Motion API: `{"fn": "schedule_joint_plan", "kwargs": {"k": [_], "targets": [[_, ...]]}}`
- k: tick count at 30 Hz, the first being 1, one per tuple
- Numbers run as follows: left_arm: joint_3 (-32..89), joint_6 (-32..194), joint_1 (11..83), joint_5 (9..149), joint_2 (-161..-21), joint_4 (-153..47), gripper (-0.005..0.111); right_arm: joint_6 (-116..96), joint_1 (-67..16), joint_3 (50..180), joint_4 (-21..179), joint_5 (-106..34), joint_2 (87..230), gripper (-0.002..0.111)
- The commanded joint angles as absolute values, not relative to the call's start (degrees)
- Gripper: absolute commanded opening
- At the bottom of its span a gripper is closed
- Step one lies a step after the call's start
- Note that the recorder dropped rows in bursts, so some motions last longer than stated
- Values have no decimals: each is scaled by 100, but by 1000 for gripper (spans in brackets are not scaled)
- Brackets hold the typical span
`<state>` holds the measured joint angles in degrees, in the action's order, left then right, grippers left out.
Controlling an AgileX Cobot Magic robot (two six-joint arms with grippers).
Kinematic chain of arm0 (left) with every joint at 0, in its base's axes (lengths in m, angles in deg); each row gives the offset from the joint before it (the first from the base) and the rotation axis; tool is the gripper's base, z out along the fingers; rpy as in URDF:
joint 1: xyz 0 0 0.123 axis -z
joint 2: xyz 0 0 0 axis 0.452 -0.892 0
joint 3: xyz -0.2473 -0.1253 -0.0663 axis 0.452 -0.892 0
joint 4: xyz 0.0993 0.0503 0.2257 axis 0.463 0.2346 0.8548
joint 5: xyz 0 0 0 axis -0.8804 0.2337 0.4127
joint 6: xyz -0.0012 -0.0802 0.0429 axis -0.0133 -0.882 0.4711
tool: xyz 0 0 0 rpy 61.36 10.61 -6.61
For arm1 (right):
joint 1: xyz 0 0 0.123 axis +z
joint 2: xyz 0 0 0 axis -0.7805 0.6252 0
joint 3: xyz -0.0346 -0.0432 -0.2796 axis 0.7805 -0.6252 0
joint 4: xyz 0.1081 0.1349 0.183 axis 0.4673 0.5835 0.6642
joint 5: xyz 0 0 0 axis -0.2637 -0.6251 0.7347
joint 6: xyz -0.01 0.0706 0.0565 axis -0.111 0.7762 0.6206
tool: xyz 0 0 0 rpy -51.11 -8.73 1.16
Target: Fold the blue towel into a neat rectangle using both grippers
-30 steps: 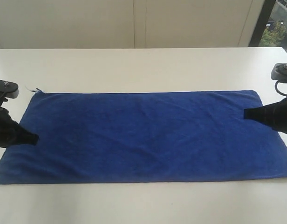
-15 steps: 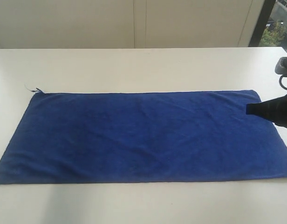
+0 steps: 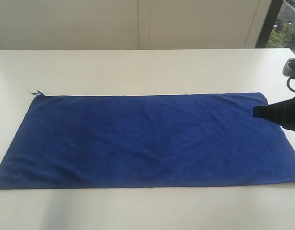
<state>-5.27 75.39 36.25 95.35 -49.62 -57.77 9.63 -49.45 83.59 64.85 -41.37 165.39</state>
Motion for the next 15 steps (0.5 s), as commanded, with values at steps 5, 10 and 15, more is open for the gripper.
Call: {"fn": "schedule_joint_plan", "kwargs": {"k": [5,10,15], "targets": [[-563,7558,3626,9543,-4923,-5839,0,900,-4950,8350,6446,-4129,16499,0],[-563,7558,3626,9543,-4923,-5839,0,900,-4950,8350,6446,-4178,16499,0],[-563,7558,3626,9543,-4923,-5839,0,900,-4950,8324,6446,-4195,16499,0]]}}
